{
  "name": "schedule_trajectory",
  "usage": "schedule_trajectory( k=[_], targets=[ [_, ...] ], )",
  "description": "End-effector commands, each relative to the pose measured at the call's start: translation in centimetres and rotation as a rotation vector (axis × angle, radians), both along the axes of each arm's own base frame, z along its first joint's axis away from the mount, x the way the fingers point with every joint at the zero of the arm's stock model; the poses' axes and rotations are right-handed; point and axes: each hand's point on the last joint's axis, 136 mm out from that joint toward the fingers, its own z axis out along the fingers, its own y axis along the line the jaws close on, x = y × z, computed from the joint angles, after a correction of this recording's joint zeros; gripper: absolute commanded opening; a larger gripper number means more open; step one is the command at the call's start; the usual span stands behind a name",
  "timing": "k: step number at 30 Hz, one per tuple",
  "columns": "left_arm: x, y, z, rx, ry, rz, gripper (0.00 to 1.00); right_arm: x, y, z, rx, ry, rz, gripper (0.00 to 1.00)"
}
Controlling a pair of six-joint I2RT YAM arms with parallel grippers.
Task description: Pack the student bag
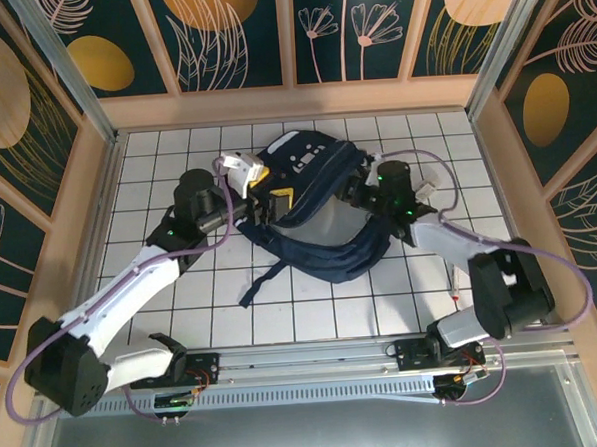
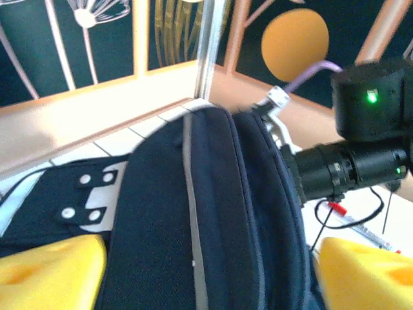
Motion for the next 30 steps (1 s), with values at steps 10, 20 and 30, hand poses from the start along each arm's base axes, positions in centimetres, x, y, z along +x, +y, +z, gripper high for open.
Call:
schedule_trajectory(
  k=[10,20,30],
  targets=[
    [5.3,7.7,-7.4,0.080,0.492,0.549,0.99,-5.1,-9.2,2.1,-0.218,0.109,-0.305,0.62],
    [13.0,6.1,-17.5,0.429,0.624,0.553,0.96,-5.9,-5.7,1.4,-0.204,0.218,-0.186,0.70],
    [10.3,7.6,-25.5,0.509,0.719,0.565,0.90,-4.4,-2.9,-3.8,-0.224,0.266,-0.062,0.67]
  ],
)
